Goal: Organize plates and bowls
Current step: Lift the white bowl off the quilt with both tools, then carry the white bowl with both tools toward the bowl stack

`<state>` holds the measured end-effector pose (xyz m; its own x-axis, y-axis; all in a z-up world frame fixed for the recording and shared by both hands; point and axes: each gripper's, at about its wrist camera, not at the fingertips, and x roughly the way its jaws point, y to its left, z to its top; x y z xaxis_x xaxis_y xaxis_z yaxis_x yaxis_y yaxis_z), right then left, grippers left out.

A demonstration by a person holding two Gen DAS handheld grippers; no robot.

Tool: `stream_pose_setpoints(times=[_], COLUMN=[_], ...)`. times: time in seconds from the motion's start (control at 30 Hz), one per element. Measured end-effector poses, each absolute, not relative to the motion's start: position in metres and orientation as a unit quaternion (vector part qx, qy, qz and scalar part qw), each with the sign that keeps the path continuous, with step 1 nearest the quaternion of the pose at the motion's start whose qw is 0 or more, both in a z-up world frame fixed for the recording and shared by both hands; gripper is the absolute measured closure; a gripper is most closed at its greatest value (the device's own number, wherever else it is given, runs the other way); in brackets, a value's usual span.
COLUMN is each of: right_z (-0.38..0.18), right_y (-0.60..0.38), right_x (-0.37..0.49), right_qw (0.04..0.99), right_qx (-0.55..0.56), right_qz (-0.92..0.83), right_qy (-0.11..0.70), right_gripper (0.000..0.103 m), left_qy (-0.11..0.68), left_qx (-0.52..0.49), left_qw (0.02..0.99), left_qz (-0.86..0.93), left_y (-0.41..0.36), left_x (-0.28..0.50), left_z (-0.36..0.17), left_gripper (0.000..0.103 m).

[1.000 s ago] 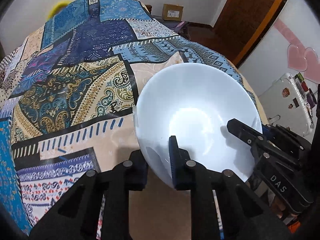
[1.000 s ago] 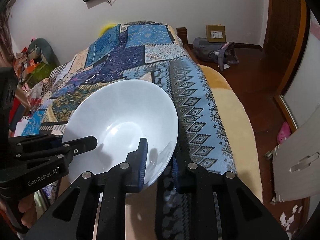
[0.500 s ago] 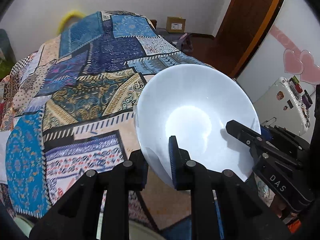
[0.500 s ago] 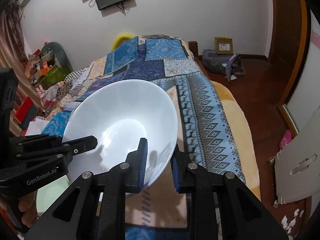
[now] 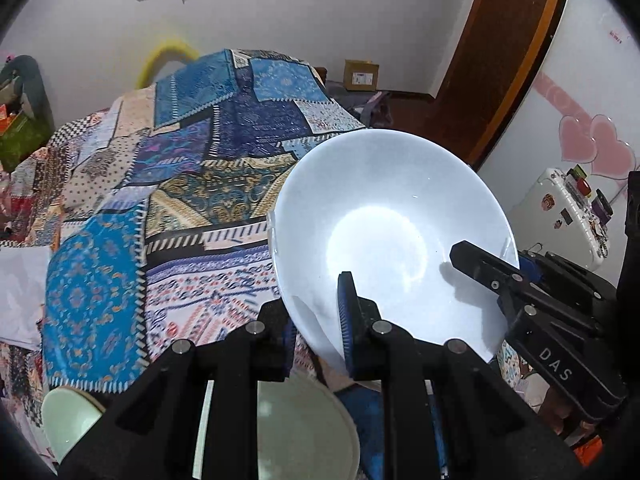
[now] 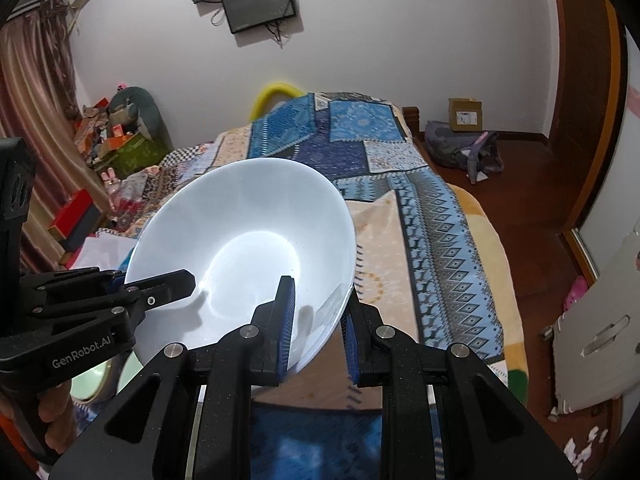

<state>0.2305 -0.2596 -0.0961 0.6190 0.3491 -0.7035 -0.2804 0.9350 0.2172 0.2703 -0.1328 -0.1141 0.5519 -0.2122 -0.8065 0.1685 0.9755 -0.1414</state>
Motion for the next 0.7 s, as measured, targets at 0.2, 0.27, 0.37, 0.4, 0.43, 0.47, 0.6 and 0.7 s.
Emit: stream_pose_setpoints(times=[0.2,0.27,0.37,0.4,0.43,0.47,0.6,0.7], right_z=[-0.092,-0.091,-0.09,-0.09,-0.09,-0.09,-0.09,-0.091], right_y=[-0.241,-0.233,-0.224,-0.219,-0.215,-0.211,-0.192,-0.179], right_x=[0.215,0.211,0.204,0.202,0.201,0.199,0.193,0.189], right_qw=[0.899,0.898,0.897,0.897,0.896,0.896,0.892,0.89], right_qx=[0.039,0.038,0.036,0.035,0.034,0.033,0.026,0.02], right_qz=[0.187,0.192,0.198,0.201,0.203,0.205,0.217,0.227], right_qy=[0.395,0.394,0.393,0.393,0.393,0.393,0.395,0.396], right_gripper=[0.083,0.083,0.083,0.083,0.083,0.083,0.083,0.083], left_qy=[0.454,0.452,0.448,0.447,0.446,0.446,0.445,0.444], left_qx=[-0.033,-0.035,-0.039,-0.04,-0.042,-0.043,-0.049,-0.053], left_qw=[0.885,0.886,0.889,0.889,0.89,0.89,0.891,0.892], left_qz=[-0.099,-0.095,-0.089,-0.088,-0.086,-0.084,-0.076,-0.068], left_y=[-0.113,-0.106,-0.093,-0.09,-0.086,-0.081,-0.064,-0.048], left_x=[0.245,0.238,0.226,0.223,0.22,0.217,0.202,0.192], left_z=[-0.103,-0.1,-0.096,-0.095,-0.095,-0.094,-0.093,-0.094], left_gripper=[0.085,0.085,0.085,0.085,0.085,0.085,0.085,0.085])
